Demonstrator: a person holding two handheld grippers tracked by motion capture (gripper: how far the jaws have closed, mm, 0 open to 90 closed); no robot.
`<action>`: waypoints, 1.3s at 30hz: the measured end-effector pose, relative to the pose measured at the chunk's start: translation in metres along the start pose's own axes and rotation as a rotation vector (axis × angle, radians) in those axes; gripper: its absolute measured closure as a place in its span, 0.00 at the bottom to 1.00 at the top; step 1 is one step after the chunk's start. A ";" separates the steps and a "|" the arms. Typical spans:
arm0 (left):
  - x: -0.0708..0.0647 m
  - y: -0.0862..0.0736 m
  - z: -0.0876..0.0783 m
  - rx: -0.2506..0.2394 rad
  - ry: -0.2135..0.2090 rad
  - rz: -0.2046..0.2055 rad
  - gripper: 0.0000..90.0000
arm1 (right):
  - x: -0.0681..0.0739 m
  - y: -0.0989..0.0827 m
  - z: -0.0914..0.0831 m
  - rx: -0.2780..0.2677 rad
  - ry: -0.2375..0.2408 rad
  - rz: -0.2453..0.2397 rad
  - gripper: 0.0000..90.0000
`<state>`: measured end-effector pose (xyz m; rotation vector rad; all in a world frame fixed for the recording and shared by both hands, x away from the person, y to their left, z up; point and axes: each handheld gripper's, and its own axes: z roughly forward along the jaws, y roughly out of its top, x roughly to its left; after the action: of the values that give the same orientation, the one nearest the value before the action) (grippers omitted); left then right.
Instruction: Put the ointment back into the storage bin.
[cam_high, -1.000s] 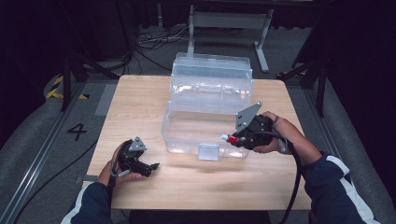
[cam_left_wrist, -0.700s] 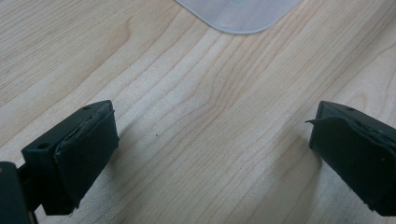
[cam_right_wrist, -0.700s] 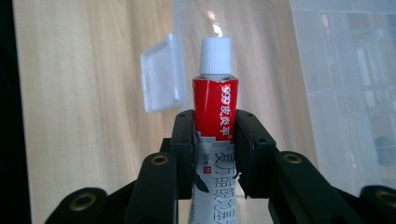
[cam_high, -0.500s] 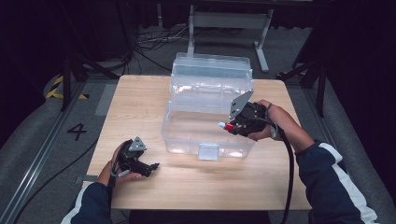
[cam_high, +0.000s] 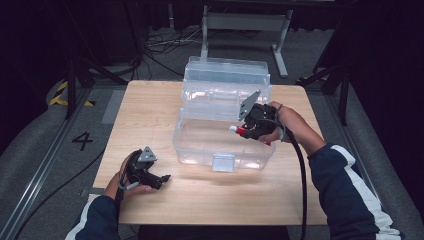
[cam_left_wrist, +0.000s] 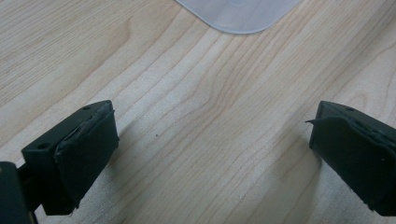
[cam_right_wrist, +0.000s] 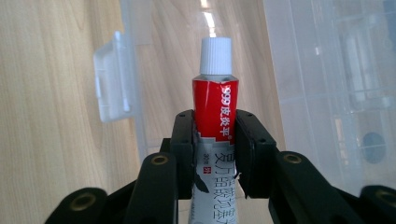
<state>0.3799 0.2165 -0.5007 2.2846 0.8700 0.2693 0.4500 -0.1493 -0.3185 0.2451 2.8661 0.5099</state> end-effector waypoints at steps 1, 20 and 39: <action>0.000 0.000 0.000 0.000 0.000 0.000 0.02 | -0.001 0.000 0.002 0.007 0.002 0.007 0.79; 0.000 0.000 0.000 0.000 0.000 0.000 0.02 | -0.017 0.002 0.058 0.132 0.048 0.015 0.79; 0.000 0.000 0.000 0.001 -0.007 0.000 0.02 | -0.018 -0.012 0.093 0.239 0.121 0.022 0.79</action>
<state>0.3800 0.2166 -0.5008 2.2854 0.8673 0.2606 0.4886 -0.1342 -0.4046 0.2948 3.0448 0.1897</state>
